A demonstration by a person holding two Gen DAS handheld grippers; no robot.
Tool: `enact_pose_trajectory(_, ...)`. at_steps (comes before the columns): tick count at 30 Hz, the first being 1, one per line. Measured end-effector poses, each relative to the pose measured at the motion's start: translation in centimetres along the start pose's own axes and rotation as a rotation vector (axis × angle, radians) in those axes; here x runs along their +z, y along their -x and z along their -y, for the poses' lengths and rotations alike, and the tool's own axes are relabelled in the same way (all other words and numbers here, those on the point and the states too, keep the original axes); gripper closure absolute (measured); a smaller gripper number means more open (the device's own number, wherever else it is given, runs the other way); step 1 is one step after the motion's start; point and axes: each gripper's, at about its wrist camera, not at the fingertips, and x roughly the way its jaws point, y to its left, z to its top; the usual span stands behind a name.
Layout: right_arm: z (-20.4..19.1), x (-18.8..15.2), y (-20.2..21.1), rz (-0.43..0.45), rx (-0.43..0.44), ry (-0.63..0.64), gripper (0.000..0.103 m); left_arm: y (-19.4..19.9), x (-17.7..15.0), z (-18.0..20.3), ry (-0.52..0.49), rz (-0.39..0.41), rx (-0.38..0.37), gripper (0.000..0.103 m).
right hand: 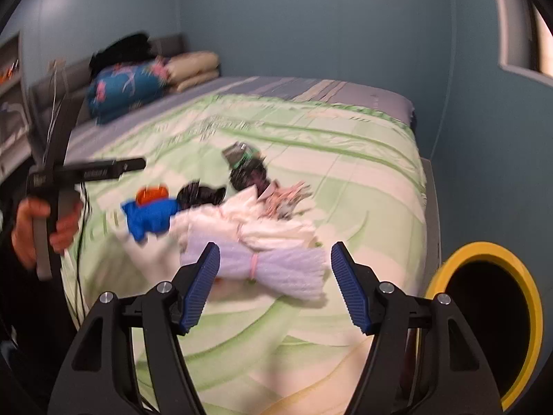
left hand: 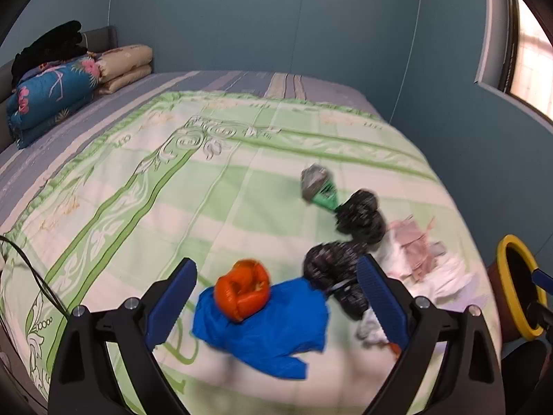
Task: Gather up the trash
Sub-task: 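Move both open tools back over the trash pile on the bed, then grasp the orange peel with the left tool while the right tool grasps the second foam net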
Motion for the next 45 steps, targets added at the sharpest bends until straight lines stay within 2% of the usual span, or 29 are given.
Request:
enact_pose_trajectory(7,-2.7,-1.3,-2.7,-0.065,-0.040,0.159,0.040,-2.4,-1.0,-1.9,0.045,-0.062,0.013,0.013)
enact_pose_trajectory(15,-2.9,-1.8,-5.9,-0.133,-0.092,0.203,0.047,-4.3,-1.4,-2.3,0.028,-0.113,0.029,0.014)
enact_pose_trajectory(22,-2.7,-1.6,-7.6,-0.156,-0.108,0.215,0.049,-5.4,-0.5,-2.8,0.052,-0.122,-0.011,0.021)
enact_pose_trajectory(25,-2.7,-1.6,-8.2,-0.164,-0.109,0.220,0.049,-6.8,-0.3,-3.0,0.058,-0.164,-0.033,0.028)
enact_pose_trajectory(30,-2.5,-1.3,-9.3,-0.177,-0.102,0.220,0.055,-9.2,-0.9,-3.5,0.100,-0.262,-0.065,0.052)
enact_pose_trajectory(32,-2.6,-1.2,-9.5,-0.178,-0.104,0.229,0.062,-9.5,-1.1,-3.7,0.100,-0.271,-0.050,0.059)
enact_pose_trajectory(35,-2.7,-1.0,-9.9,-0.183,-0.108,0.224,0.074,-9.4,-0.9,-4.4,0.135,-0.265,-0.067,0.067)
enact_pose_trajectory(38,-2.6,-0.9,-10.0,-0.183,-0.106,0.217,0.083,-9.1,-0.7,-4.9,0.165,-0.256,-0.084,0.071)
enact_pose_trajectory(45,-2.3,-0.6,-9.1,-0.156,-0.096,0.183,0.093,-8.0,-0.4,-5.6,0.200,-0.226,-0.103,0.072)
